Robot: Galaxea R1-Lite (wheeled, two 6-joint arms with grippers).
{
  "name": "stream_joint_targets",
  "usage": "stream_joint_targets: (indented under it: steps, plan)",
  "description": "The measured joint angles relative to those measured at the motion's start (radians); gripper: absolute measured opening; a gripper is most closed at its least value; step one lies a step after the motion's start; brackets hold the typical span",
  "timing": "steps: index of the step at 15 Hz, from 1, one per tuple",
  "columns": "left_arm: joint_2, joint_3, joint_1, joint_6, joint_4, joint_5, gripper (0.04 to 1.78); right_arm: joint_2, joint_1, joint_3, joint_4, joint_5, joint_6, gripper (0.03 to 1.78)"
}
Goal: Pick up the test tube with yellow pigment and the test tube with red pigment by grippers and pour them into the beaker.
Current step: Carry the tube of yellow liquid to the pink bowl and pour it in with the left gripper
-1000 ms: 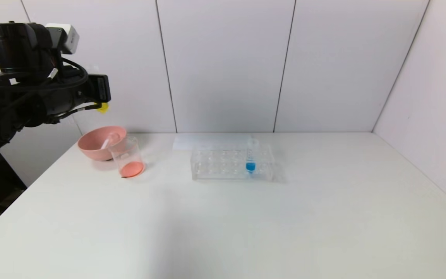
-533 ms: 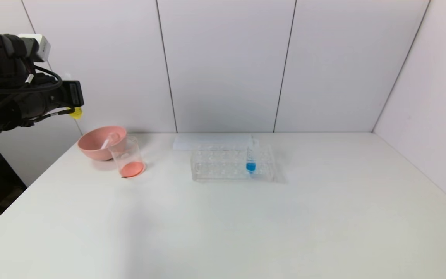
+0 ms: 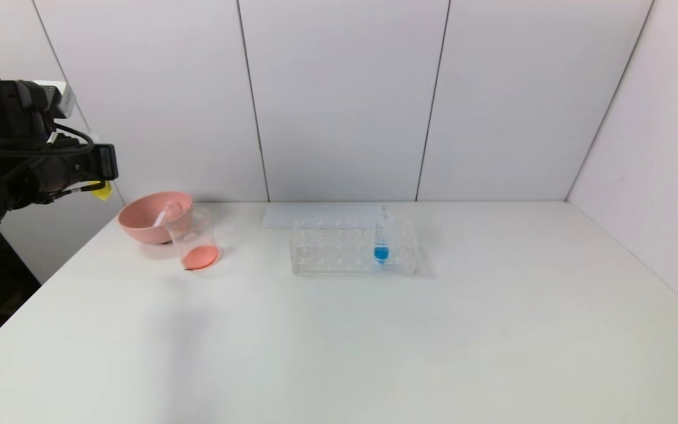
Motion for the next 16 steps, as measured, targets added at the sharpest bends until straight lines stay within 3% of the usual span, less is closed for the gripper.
stream_joint_targets:
  steps: [9, 16]
  plan:
    - [0.089, -0.003, 0.028, 0.057, 0.001, -0.056, 0.44, 0.000, 0.000, 0.000, 0.000, 0.000, 0.000, 1.70]
    - [0.114, -0.039, 0.047, 0.130, 0.024, -0.215, 0.44, 0.000, 0.000, 0.000, 0.000, 0.000, 0.000, 1.70]
